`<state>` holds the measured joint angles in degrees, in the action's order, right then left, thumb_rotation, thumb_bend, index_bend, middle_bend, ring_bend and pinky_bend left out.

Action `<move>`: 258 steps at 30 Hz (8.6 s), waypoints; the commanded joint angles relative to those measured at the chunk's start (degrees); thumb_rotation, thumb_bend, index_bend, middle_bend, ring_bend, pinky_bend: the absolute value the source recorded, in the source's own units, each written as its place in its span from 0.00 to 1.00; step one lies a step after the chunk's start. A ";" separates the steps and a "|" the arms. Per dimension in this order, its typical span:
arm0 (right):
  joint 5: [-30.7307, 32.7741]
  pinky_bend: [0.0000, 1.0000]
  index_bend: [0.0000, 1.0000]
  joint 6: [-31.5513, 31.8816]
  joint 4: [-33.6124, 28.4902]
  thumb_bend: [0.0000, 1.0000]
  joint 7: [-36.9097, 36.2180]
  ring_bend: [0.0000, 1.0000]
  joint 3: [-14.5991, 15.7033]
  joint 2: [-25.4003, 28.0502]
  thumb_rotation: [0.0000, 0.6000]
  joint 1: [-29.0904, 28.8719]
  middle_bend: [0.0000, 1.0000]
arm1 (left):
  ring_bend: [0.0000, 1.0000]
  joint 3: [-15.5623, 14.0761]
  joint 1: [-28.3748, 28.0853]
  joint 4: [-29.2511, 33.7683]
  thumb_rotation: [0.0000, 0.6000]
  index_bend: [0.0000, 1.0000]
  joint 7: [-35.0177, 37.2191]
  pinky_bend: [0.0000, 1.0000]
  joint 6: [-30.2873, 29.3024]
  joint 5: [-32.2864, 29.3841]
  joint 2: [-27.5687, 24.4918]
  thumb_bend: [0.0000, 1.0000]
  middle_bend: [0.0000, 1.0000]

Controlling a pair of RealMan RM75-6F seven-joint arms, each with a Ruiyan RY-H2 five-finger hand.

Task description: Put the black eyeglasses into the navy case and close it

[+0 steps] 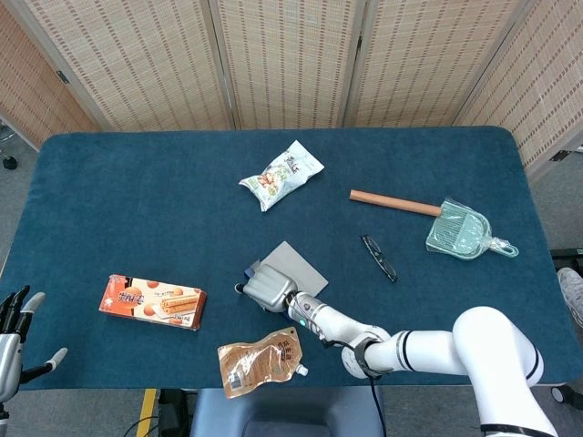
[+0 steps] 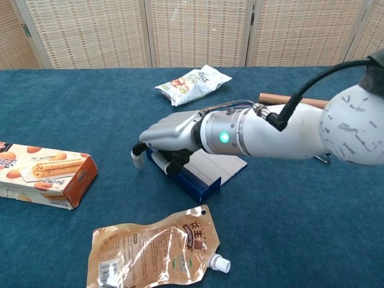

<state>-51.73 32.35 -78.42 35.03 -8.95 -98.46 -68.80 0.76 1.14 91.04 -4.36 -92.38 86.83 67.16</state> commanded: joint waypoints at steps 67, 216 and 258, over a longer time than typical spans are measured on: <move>-7.22 1.00 0.25 18.75 10.70 0.09 3.66 1.00 0.22 -5.17 1.00 9.58 1.00 | 0.04 -0.20 -0.23 1.33 1.00 0.15 -1.20 0.18 1.36 1.21 0.08 0.19 0.06; -10.83 1.00 0.46 17.66 21.97 0.28 -5.62 1.00 0.72 3.31 1.00 28.26 1.00 | 0.04 -1.02 -1.52 0.35 1.00 0.17 -1.13 0.18 3.44 1.92 1.53 0.19 0.06; -20.83 1.00 0.57 25.56 3.51 0.47 -10.53 1.00 1.41 11.84 1.00 30.53 1.00 | 0.04 -0.84 -1.31 1.39 1.00 0.17 -1.99 0.18 2.85 2.30 0.92 0.19 0.06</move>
<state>-71.31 57.27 -73.17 24.48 -7.90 -87.14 -38.20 -0.08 -0.16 92.40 -6.33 -89.51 89.11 68.09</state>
